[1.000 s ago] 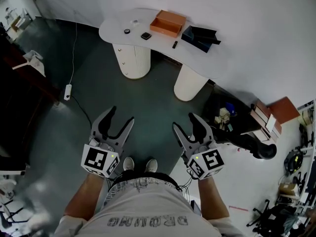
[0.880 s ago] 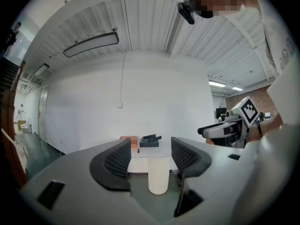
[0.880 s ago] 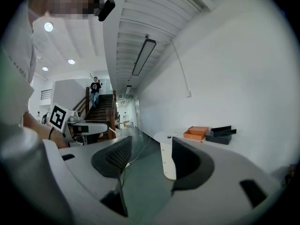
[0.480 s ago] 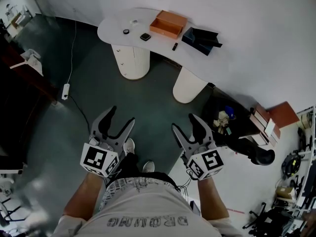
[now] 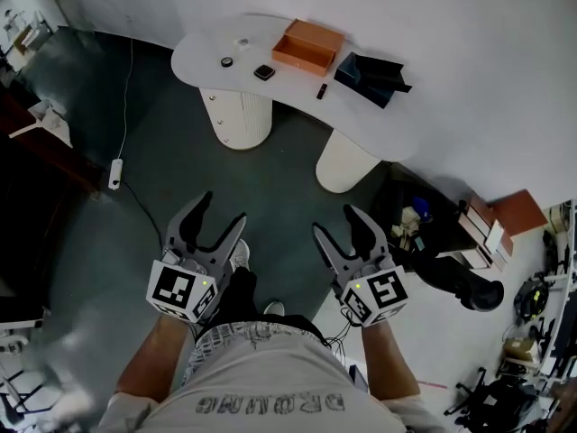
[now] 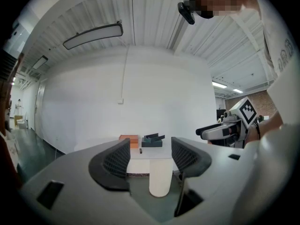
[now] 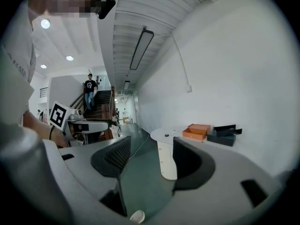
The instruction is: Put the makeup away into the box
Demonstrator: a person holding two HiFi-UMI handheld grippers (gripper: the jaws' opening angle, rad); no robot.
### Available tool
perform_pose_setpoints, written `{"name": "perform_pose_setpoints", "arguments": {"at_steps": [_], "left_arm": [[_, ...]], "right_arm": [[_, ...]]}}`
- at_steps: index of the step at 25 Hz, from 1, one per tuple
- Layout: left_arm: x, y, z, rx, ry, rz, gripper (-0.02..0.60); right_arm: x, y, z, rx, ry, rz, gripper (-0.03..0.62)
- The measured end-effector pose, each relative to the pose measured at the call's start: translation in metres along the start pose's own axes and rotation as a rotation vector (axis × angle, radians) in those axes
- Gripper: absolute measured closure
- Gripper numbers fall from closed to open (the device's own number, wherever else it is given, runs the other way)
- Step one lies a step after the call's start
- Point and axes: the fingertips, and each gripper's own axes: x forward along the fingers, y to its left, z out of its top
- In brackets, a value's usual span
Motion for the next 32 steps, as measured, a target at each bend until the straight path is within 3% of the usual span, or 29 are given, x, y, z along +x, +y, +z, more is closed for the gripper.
{"name": "perform_pose_setpoints", "arguments": {"at_steps": [22,32], "left_arm": [[0.123,0.175,-0.002,-0.045,0.043,-0.075,0.298],[0.166,0.235,0.003,-0.046,0.045,-0.115,0.298]], "right_arm": [[0.197,-0.043,0.039,0.032,0.047,-0.071,0.314],[0.262,-0.057,0.056,0.046,0.050,-0.107,0.314]]}}
